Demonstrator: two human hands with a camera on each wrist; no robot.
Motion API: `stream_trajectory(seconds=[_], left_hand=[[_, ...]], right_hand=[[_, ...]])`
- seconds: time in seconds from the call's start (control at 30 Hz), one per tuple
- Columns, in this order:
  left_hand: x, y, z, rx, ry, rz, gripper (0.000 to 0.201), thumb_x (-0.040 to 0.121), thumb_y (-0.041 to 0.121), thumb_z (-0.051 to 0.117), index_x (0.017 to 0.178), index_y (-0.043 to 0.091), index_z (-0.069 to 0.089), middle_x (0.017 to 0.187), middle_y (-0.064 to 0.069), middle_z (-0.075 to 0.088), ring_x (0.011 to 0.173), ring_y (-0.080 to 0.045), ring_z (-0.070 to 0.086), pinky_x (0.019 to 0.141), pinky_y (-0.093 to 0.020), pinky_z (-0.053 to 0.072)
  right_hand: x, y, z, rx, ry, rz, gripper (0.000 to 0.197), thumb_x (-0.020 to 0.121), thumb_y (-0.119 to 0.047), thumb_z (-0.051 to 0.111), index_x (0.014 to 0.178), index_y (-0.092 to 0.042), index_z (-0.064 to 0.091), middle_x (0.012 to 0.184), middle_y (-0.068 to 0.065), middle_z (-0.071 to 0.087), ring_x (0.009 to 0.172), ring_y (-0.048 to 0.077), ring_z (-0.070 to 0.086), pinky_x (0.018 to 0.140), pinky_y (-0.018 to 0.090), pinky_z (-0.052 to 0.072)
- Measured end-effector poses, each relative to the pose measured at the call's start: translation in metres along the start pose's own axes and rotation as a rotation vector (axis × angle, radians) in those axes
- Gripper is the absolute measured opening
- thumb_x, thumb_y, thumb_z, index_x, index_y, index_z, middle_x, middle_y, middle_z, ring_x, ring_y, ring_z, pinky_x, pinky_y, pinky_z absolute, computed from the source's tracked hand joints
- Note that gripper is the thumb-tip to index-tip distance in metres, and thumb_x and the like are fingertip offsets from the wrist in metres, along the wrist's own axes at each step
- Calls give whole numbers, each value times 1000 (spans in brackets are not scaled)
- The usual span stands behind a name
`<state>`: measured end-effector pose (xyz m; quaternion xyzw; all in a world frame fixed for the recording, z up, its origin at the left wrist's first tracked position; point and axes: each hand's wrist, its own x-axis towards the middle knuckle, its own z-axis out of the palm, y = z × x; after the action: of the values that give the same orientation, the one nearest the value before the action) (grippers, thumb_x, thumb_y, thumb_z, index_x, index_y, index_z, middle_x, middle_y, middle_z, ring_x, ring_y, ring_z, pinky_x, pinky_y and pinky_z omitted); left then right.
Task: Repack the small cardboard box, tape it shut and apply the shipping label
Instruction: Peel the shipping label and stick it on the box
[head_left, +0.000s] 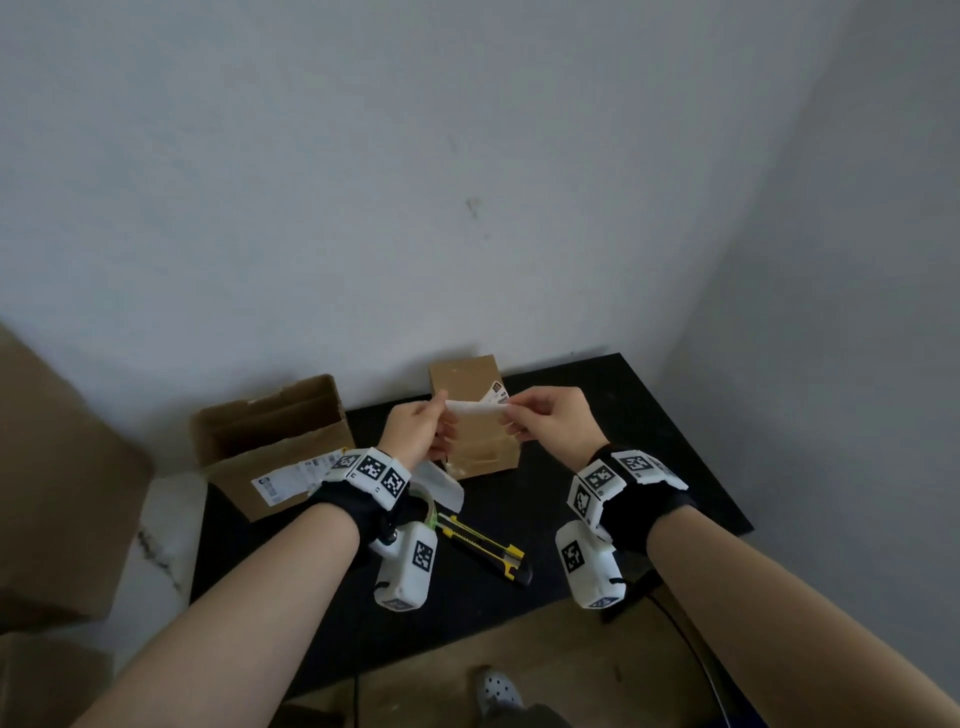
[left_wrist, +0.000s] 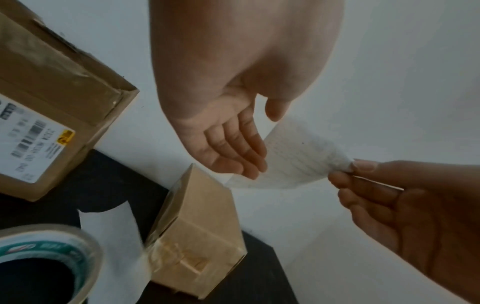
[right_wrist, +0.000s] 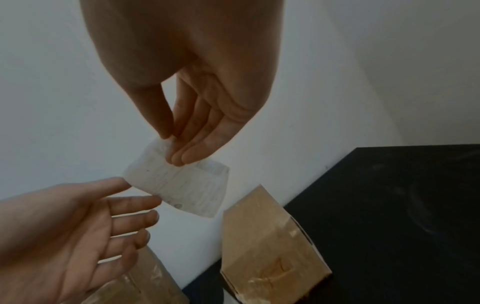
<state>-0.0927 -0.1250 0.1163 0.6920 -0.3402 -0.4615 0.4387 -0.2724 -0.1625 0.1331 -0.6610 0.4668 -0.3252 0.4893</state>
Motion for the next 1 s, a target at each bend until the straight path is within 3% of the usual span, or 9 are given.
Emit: stream_trajectory(seconds=[0.13,0.3,0.43,0.63,0.8,0.93,1.0], left_hand=[[5,14,-7,-105,-14,-15,34,94,34,52,86,3,66,73,-10,65,57,-19,59,51,-23,47],[11,14,-10,-111,-50,-2,12,90,14,58,94,7,67,75,-10,64,58,-17,56,53,-21,47],[18,10,-5,-23,-47,30,19,86,1,60,100,12,66,84,-7,70,62,-14,60,58,-22,50],[45,-4,13,107,12,13,21,83,4,66,103,9,61,82,-7,66,64,-14,60,58,-22,50],[66,-20,26,141,99,-63,21,81,4,69,96,11,57,82,-7,65,66,-15,61,67,-30,54],[78,-32,34,171,157,-100,26,80,9,71,98,12,53,86,-7,65,74,-18,64,70,-33,56],[82,-35,37,188,190,-109,28,80,10,71,100,13,51,88,-5,63,79,-18,64,74,-35,56]], right_hand=[[9,-10,-2,6,-33,-32,9,85,-4,64,93,-4,69,83,11,70,71,15,66,69,20,56],[27,-3,-2,-19,-94,36,17,89,-12,62,101,-3,69,91,9,71,78,17,68,74,24,57],[44,11,0,-37,-110,88,21,91,-20,60,104,-7,69,95,5,72,83,19,70,78,29,58],[73,43,1,-131,-53,126,10,86,-13,66,95,-10,67,89,5,70,74,13,67,73,27,57],[94,67,9,-202,-35,245,29,79,-14,73,98,-16,52,91,1,67,85,15,67,77,34,58],[104,77,14,-306,-67,280,26,79,-19,73,102,-13,63,89,-7,64,85,8,62,73,21,51],[108,81,17,-310,-77,288,18,80,-20,73,96,-14,68,92,-5,67,84,8,63,73,22,52]])
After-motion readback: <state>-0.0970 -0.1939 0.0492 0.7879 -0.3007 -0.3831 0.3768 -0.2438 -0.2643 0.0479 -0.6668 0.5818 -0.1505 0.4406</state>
